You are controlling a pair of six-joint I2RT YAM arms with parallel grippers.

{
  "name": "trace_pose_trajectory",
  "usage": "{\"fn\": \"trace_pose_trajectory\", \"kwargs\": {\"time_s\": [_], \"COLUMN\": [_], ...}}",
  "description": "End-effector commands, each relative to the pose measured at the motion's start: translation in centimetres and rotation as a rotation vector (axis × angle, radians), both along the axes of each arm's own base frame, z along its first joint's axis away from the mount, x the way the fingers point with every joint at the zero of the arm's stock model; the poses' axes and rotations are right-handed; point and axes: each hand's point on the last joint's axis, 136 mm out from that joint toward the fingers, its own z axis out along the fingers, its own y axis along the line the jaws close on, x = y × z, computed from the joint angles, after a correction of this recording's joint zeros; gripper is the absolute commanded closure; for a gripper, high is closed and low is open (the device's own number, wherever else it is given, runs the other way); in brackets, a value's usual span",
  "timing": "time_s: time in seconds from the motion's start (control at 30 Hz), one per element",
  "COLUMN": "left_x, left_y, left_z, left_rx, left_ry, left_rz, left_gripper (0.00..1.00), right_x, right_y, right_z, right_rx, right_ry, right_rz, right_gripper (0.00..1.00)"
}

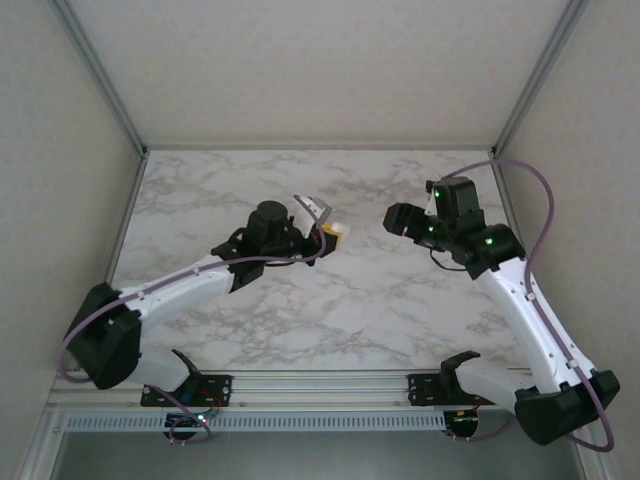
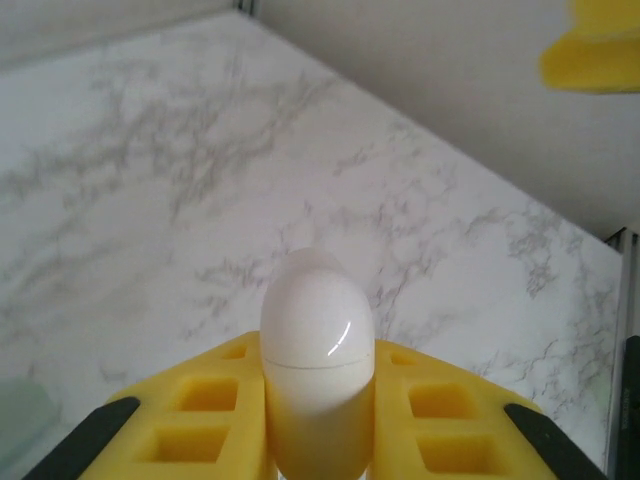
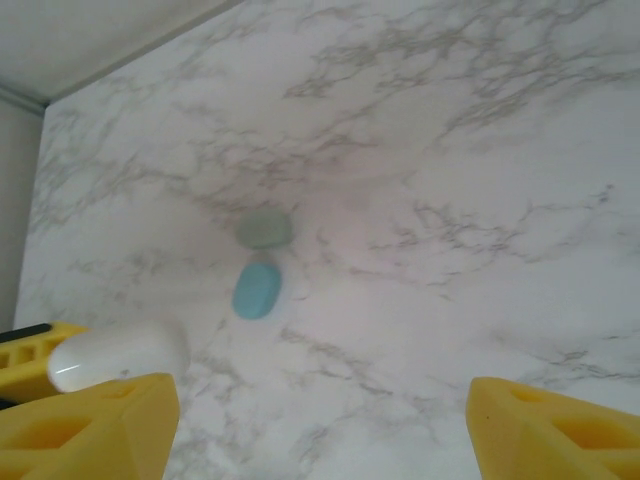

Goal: Insert the wireless bluetooth earbuds into the charging case

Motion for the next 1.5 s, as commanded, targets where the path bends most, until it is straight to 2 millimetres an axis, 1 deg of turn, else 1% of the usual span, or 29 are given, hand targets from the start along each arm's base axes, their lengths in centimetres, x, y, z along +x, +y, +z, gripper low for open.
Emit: {"fn": "trace_pose_trajectory", "kwargs": {"time_s": [0.0, 0.13, 0.33, 0.47, 0.67, 0.83, 1.03, 1.07, 1.13, 1.23, 1.27, 1.3, 1.37, 1.47], "left_x": [1.5, 2.7, 3.9, 4.6, 4.9, 5.3, 5.6, 5.8, 5.8, 6.2, 6.3, 6.5, 6.5, 6.8], "left_y": [-0.6, -1.5, -2.6, -2.7, -3.5, -3.6, -3.6, -3.4, -3.2, -2.1, -1.7, -1.3, -1.1, -0.5], "left_z": [-1.3, -4.8, -8.4, -10.4, -12.8, -15.3, -17.0, -17.4, -17.8, -18.1, -18.3, -18.3, -18.1, -17.6], "left_rx": [-0.021, 0.017, 0.063, 0.107, 0.13, 0.14, 0.138, 0.155, 0.163, 0.205, 0.224, 0.237, 0.249, 0.27], "left_ry": [0.119, 0.235, 0.351, 0.4, 0.471, 0.553, 0.636, 0.647, 0.652, 0.636, 0.63, 0.624, 0.611, 0.585], "left_rz": [0.073, 0.114, 0.154, 0.191, 0.196, 0.232, 0.254, 0.27, 0.286, 0.339, 0.363, 0.378, 0.383, 0.403], "left_gripper": [1.0, 1.0, 1.0, 1.0, 1.0, 1.0, 1.0, 1.0, 0.99, 0.92, 0.87, 0.84, 0.81, 0.71], "right_x": [1.4, 1.3, 1.0, 0.9, 0.9, 0.5, 0.3, 0.3, 0.4, 0.4, 0.4, 0.4, 0.5, 0.7], "right_y": [-1.4, -1.9, -2.0, -1.9, -2.3, -2.6, -2.7, -2.7, -2.6, -2.5, -2.6, -2.7, -2.9, -3.2], "right_z": [0.5, -0.8, -1.9, -2.6, -3.8, -4.3, -5.6, -5.9, -6.1, -6.7, -6.9, -7.1, -7.5, -8.0], "right_rx": [0.002, -0.023, -0.038, -0.045, -0.05, -0.052, -0.045, -0.045, -0.041, -0.044, -0.048, -0.051, -0.054, -0.061], "right_ry": [-0.087, -0.058, -0.012, 0.021, 0.064, 0.082, 0.112, 0.123, 0.132, 0.146, 0.151, 0.156, 0.168, 0.182], "right_rz": [-0.095, -0.108, -0.094, -0.084, -0.102, -0.111, -0.118, -0.12, -0.12, -0.119, -0.12, -0.123, -0.127, -0.134], "right_gripper": [0.23, 0.22, 0.21, 0.21, 0.2, 0.17, 0.16, 0.16, 0.16, 0.16, 0.16, 0.16, 0.16, 0.15]}}
